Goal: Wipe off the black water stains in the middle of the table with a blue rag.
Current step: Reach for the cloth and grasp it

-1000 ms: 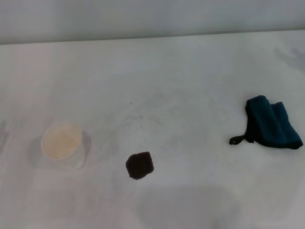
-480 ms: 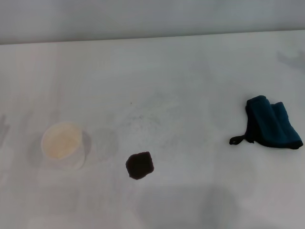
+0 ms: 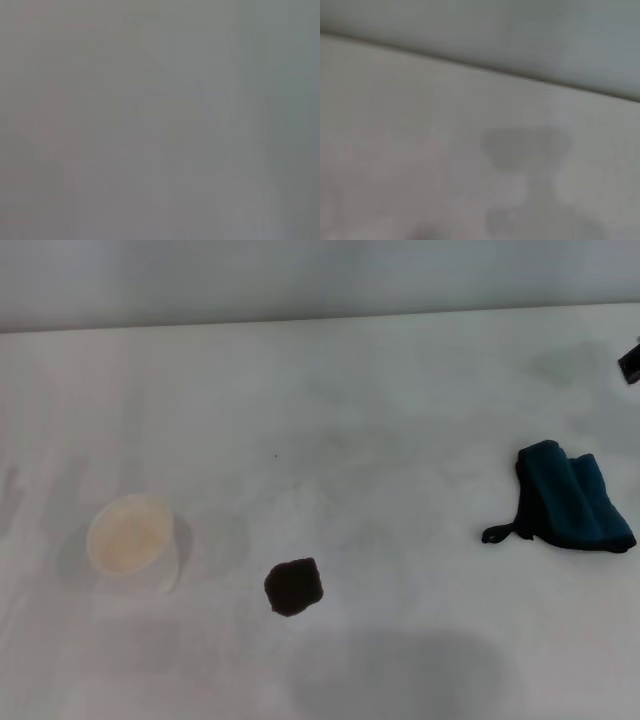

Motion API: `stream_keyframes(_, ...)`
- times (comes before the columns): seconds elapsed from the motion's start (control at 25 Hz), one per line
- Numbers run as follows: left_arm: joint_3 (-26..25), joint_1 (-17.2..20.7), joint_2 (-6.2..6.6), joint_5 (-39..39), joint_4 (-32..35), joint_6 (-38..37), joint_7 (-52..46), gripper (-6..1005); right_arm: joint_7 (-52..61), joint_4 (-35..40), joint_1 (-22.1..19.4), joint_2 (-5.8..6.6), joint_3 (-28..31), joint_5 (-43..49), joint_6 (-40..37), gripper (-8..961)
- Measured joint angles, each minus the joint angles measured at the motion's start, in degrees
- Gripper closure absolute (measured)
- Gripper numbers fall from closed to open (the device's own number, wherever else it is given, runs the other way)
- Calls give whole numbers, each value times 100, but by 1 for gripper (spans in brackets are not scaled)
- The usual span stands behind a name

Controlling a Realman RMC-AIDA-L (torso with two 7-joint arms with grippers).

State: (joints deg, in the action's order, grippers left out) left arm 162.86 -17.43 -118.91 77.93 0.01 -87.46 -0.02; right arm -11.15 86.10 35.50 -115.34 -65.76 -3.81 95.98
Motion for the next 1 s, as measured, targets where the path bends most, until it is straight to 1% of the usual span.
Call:
stream_keyframes(0.08,0,-101,7,17,-41,4,16,152,281,-106,91,-4,-499,-45,97,181)
stream_keyframes(0.2,-1,-244,17,33,-129,7,21,152,538,-313,221,-47,-784,-316,175,185)
stream_keyframes(0.32,-1,-332,17,36,-158,24,21,152,722,-650,305,-46,-824,-782,150,187)
stream_keyframes(0.44,0,-364,17,38,-163,72,21,153,854,-1076,368,-33,-846,-1001,14,188)
stream_keyframes(0.6,0,-405,17,38,-165,161,23,153,908,-1455,395,-31,-859,-1074,-286,188)
stream_keyframes(0.72,0,-414,17,38,-167,176,44,153,912,-1729,429,-5,-855,-1065,-462,187)
stream_keyframes(0.88,0,-426,17,38,-168,200,52,153,898,-2192,527,30,-820,-1002,-580,187)
stream_keyframes(1.0,0,-446,17,38,-178,252,60,153,872,-2393,557,24,-818,-1000,-699,188)
